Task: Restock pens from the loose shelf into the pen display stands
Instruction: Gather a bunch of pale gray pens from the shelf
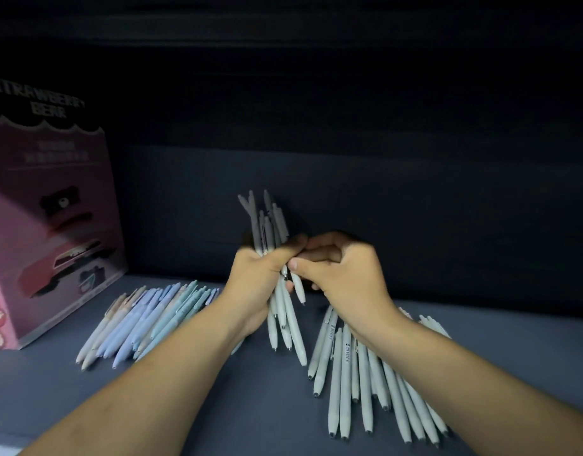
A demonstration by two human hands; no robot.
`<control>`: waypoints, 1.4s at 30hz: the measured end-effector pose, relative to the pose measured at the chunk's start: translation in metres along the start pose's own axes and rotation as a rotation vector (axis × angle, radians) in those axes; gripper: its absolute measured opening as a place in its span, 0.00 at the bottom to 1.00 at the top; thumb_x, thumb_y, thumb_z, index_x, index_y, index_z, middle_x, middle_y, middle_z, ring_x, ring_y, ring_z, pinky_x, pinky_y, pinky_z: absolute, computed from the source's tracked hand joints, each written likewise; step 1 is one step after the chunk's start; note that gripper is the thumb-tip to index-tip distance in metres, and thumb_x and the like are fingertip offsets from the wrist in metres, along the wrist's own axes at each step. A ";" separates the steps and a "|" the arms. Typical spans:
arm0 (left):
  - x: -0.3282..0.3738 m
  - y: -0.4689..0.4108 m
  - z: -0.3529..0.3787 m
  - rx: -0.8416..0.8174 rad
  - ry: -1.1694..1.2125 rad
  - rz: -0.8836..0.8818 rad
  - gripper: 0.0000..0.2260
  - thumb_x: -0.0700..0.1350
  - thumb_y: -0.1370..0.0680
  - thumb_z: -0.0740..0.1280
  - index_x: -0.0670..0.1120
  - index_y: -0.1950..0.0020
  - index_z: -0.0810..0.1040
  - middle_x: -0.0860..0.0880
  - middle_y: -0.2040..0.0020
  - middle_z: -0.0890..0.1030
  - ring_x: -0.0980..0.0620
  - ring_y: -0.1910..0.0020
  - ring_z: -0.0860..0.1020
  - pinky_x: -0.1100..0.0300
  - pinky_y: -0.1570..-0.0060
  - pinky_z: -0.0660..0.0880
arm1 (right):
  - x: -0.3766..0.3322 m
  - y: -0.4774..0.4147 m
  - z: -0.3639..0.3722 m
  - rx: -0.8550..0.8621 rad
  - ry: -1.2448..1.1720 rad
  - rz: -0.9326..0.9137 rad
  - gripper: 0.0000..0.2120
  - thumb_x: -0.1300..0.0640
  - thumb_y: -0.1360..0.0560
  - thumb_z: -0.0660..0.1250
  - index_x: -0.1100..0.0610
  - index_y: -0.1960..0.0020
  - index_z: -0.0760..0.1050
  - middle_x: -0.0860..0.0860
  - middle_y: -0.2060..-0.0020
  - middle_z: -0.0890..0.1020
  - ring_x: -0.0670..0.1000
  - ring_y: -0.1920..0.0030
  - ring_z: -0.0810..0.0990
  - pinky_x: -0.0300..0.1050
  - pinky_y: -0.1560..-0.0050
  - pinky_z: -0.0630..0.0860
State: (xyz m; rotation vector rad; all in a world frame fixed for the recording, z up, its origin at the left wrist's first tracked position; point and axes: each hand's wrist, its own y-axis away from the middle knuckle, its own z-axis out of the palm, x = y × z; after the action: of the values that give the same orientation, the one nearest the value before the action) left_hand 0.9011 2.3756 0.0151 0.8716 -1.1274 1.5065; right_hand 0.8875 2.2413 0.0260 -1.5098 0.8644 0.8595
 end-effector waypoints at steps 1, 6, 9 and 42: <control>0.000 -0.001 0.000 0.032 -0.013 0.030 0.14 0.44 0.22 0.73 0.32 0.46 0.82 0.37 0.52 0.86 0.42 0.53 0.86 0.50 0.52 0.84 | 0.000 -0.001 0.000 -0.008 -0.013 0.003 0.09 0.67 0.29 0.75 0.60 0.51 0.80 0.54 0.64 0.87 0.46 0.63 0.86 0.36 0.66 0.77; 0.003 -0.003 -0.003 0.164 -0.087 0.131 0.08 0.38 0.24 0.73 0.37 0.62 0.81 0.41 0.67 0.82 0.46 0.65 0.83 0.55 0.62 0.80 | 0.001 -0.006 0.002 -0.005 -0.041 0.049 0.06 0.67 0.24 0.70 0.59 0.50 0.78 0.56 0.61 0.87 0.53 0.61 0.86 0.45 0.59 0.83; 0.007 -0.001 0.000 0.181 -0.140 0.241 0.08 0.36 0.24 0.73 0.32 0.60 0.80 0.39 0.67 0.82 0.45 0.67 0.82 0.53 0.63 0.80 | -0.001 -0.008 0.001 0.013 -0.082 0.054 0.01 0.63 0.23 0.69 0.58 0.53 0.79 0.56 0.61 0.87 0.52 0.61 0.86 0.48 0.55 0.84; -0.008 0.010 0.012 0.043 -0.432 0.419 0.10 0.31 0.25 0.67 0.30 0.65 0.72 0.41 0.71 0.76 0.50 0.71 0.76 0.58 0.73 0.73 | 0.004 -0.006 0.003 -0.240 0.012 0.050 0.24 0.46 0.27 0.75 0.48 0.34 0.73 0.45 0.47 0.86 0.42 0.45 0.84 0.47 0.39 0.80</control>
State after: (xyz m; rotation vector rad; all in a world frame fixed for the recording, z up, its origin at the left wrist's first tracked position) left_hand 0.8927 2.3615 0.0089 1.0687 -1.6788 1.7297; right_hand 0.8940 2.2449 0.0252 -1.7082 0.8335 1.0208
